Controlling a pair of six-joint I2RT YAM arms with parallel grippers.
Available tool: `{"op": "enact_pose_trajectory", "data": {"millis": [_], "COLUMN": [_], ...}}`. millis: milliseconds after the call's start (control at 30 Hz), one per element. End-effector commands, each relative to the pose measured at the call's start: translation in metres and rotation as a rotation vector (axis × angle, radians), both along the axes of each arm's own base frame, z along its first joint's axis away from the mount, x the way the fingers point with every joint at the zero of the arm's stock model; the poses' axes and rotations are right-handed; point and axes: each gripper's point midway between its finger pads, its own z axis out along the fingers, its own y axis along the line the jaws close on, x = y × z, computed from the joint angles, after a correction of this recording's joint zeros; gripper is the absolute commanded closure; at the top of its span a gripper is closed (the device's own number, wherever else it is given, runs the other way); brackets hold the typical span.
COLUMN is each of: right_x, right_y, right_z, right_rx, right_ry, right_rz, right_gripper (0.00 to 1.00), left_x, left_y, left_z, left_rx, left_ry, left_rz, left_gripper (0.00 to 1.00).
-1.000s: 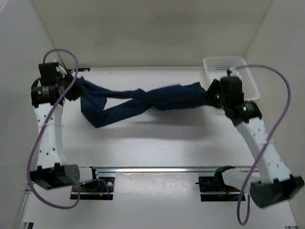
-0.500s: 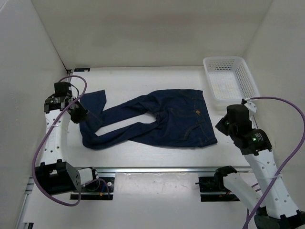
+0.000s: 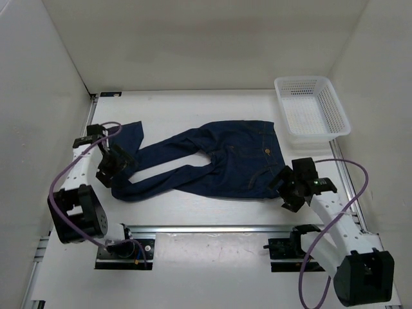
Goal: Fold and stack the trousers
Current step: Flatten the trousers out
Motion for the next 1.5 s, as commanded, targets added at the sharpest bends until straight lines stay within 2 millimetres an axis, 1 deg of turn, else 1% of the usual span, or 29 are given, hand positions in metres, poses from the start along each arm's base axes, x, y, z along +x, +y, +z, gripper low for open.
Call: {"op": "enact_pose_trajectory", "data": {"millis": [0,200,300,333,367,400,467,500,533,600,633,667,733,767,800,833,867,967,1033,1067,1100,1133,1167,1200,1233,1333,1367,1400,1467], "right_x": [0.022,0.043,0.056,0.058,0.060,0.069,0.068,0.069,0.076,0.087,0.085,0.090,0.094,0.097,0.097,0.096,0.092,0.078,0.070,0.065,0.057,0.053,0.046,0.043,0.039,0.031,0.031,0.029,0.029], "right_y": [0.012,-0.007,-0.008,-0.008,-0.008,-0.010,-0.013,-0.013,-0.014,-0.024,-0.026,-0.028,-0.032,-0.038,-0.041,-0.045,-0.048,-0.053,-0.053,-0.053,-0.055,-0.057,-0.059,-0.060,-0.062,-0.063,-0.063,-0.063,-0.065], "right_z": [-0.002,-0.019,-0.028,-0.032,-0.038,-0.036,-0.050,-0.052,-0.049,-0.042,-0.037,-0.025,-0.005,0.017,0.028,0.038,0.055,0.067,0.072,0.069,0.062,0.062,0.055,0.053,0.052,0.052,0.052,0.052,0.054], "right_rx": [0.168,0.177,0.205,0.205,0.204,0.194,0.170,0.166,0.163,0.119,0.110,0.096,0.070,0.039,0.023,0.001,-0.013,-0.052,-0.057,-0.057,-0.070,-0.083,-0.091,-0.099,-0.108,-0.117,-0.117,-0.117,-0.122], "right_ry": [-0.063,-0.072,-0.072,-0.074,-0.060,-0.076,-0.016,-0.005,-0.020,-0.046,-0.036,-0.072,-0.113,-0.159,-0.178,-0.198,-0.226,-0.248,-0.257,-0.245,-0.218,-0.225,-0.201,-0.204,-0.202,-0.190,-0.190,-0.190,-0.199], "right_rz": [-0.057,-0.123,-0.142,-0.142,-0.144,-0.148,-0.135,-0.128,-0.118,-0.136,-0.141,-0.130,-0.128,-0.134,-0.143,-0.144,-0.153,-0.151,-0.143,-0.143,-0.149,-0.157,-0.161,-0.166,-0.171,-0.175,-0.175,-0.175,-0.177], "right_gripper": [0.06,0.14,0.23,0.25,0.28,0.37,0.51,0.59,0.75,0.95,1.00,1.00,1.00,1.00,1.00,1.00,1.00,1.00,1.00,1.00,1.00,1.00,1.00,1.00,1.00,1.00,1.00,1.00,1.00], "left_x": [0.001,0.008,0.014,0.013,0.016,0.018,0.020,0.026,0.029,0.040,0.044,0.043,0.061,0.062,0.054,0.062,0.059,0.046,0.055,0.064,0.079,0.090,0.114,0.118,0.130,0.129,0.126,0.116,0.100], "left_y": [-0.008,0.003,0.006,0.006,0.006,0.009,0.015,0.019,0.021,0.028,0.029,0.031,0.039,0.041,0.044,0.050,0.054,0.066,0.063,0.058,0.055,0.045,0.044,0.043,0.048,0.062,0.065,0.067,0.071], "left_z": [-0.028,-0.048,-0.059,-0.062,-0.065,-0.069,-0.072,-0.069,-0.069,-0.056,-0.045,-0.031,0.008,0.030,0.044,0.073,0.088,0.139,0.155,0.159,0.152,0.146,0.129,0.118,0.128,0.119,0.123,0.115,0.125], "left_rx": [-0.069,-0.042,-0.038,-0.039,-0.039,-0.028,-0.014,-0.013,-0.010,-0.016,-0.011,0.004,0.037,0.061,0.087,0.119,0.153,0.242,0.233,0.219,0.203,0.158,0.131,0.108,0.124,0.176,0.203,0.220,0.271], "left_ry": [0.046,0.091,0.105,0.116,0.116,0.131,0.141,0.131,0.129,0.095,0.070,0.063,-0.025,-0.067,-0.057,-0.121,-0.139,-0.242,-0.309,-0.336,-0.330,-0.321,-0.276,-0.220,-0.222,-0.145,-0.159,-0.136,-0.175], "left_rz": [0.065,0.126,0.149,0.149,0.149,0.152,0.154,0.163,0.151,0.158,0.158,0.147,0.137,0.125,0.118,0.126,0.123,0.167,0.141,0.121,0.090,0.031,0.002,-0.004,-0.007,0.016,0.026,0.032,0.054], "left_gripper": [0.01,0.05,0.20,0.20,0.32,0.42,0.65,0.87,0.90,0.90,0.90,0.90,0.90,0.90,0.90,0.90,0.90,0.90,0.90,0.87,0.76,0.59,0.28,0.22,0.20,0.21,0.24,0.30,0.70]}}
